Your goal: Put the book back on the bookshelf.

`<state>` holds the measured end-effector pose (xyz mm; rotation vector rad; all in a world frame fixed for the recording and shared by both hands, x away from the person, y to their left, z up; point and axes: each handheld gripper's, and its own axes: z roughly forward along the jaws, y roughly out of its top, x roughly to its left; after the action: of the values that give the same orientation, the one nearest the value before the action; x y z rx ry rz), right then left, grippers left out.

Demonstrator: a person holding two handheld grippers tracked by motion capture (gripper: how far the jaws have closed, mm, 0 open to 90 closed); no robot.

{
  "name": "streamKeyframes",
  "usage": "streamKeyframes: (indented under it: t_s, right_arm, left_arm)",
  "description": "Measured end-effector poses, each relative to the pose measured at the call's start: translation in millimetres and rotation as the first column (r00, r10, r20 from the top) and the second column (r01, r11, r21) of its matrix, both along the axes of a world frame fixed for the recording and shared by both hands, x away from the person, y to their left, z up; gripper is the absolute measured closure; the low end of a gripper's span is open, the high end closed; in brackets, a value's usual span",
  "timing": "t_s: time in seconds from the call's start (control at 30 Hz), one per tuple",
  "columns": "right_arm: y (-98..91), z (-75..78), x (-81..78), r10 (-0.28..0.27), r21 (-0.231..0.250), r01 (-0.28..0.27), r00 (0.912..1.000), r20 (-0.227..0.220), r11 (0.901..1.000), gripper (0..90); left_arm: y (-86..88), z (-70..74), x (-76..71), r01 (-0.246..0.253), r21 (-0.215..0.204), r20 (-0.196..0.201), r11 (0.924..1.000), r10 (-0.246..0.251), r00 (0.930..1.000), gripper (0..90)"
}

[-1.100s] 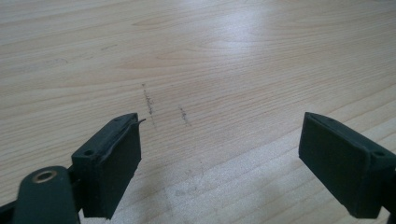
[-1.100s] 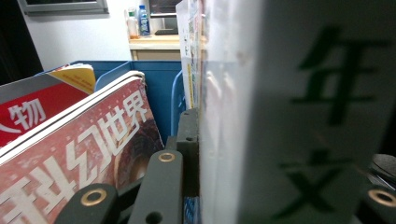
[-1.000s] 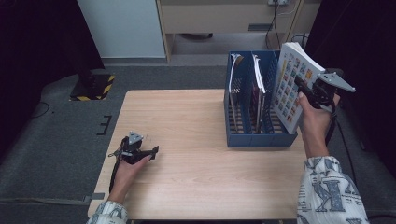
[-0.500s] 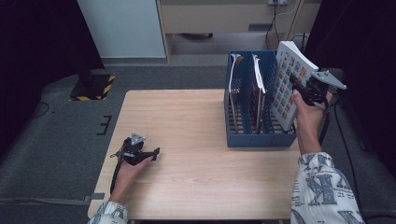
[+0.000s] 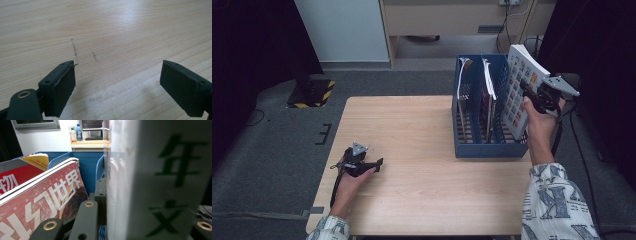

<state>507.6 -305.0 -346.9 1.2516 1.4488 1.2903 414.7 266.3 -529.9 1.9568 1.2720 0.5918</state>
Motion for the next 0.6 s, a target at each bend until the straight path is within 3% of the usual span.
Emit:
streamKeyframes:
  t_s: [0.6]
  right_arm:
    - [0.4, -10.6, 5.8, 0.005, -0.001, -0.005, 1.0000, 0.001, 1.0000, 74.0]
  left_arm:
    - [0.3, 0.6, 0.1, 0.002, -0.010, -0.001, 0.9999, -0.002, 1.0000, 12.9]
